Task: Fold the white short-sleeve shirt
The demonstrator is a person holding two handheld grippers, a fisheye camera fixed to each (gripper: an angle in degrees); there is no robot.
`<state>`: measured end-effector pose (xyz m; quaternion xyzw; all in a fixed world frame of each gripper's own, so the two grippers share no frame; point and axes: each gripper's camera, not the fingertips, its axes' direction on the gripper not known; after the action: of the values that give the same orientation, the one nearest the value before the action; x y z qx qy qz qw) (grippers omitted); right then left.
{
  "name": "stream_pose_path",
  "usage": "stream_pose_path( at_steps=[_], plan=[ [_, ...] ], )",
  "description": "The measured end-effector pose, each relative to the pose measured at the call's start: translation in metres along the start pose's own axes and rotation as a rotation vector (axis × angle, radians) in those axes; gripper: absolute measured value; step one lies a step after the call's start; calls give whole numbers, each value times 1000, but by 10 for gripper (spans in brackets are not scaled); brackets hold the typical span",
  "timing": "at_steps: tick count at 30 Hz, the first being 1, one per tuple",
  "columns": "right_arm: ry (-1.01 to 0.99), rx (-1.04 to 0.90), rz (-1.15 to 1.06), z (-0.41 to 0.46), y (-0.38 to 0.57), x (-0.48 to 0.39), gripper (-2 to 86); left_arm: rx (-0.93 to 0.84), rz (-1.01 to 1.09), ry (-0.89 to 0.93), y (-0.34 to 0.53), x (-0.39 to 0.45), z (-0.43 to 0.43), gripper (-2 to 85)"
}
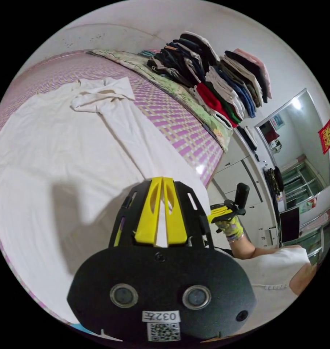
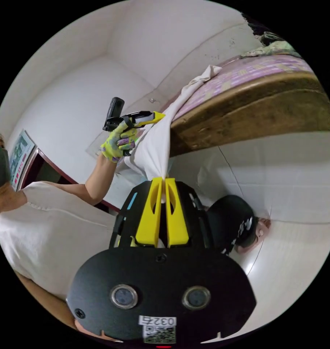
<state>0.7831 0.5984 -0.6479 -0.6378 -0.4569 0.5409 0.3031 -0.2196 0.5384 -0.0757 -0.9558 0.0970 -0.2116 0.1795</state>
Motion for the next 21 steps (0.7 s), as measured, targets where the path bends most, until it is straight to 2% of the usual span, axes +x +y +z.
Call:
stream_pose_path(
  at_steps=[4,6,9,12,14,17,21],
  plan=[
    [14,-125,66,-13,0,6,33,-3,17,133,15,8,12,-12],
    [44,-77,46,-31,-12,-2,61,7,37,185,18,9,10,-10],
    [57,42,-41,-61,-57,-21,66,82,2,143,8,-4,-9,0],
    [128,37,-65,-62,-126,-27,69,214,-104,145,-18,-37,-33,21],
    [197,14,-85,-46,-186,-23,72,303,-141,89,-45,-61,-48,67],
    [256,-64,-27,-14,-256,7,77,345,-190,-2,-80,-90,-56,128],
    [291,-159,89,21,-314,58,97,274,-191,-7,-108,-122,-40,134]
  ],
)
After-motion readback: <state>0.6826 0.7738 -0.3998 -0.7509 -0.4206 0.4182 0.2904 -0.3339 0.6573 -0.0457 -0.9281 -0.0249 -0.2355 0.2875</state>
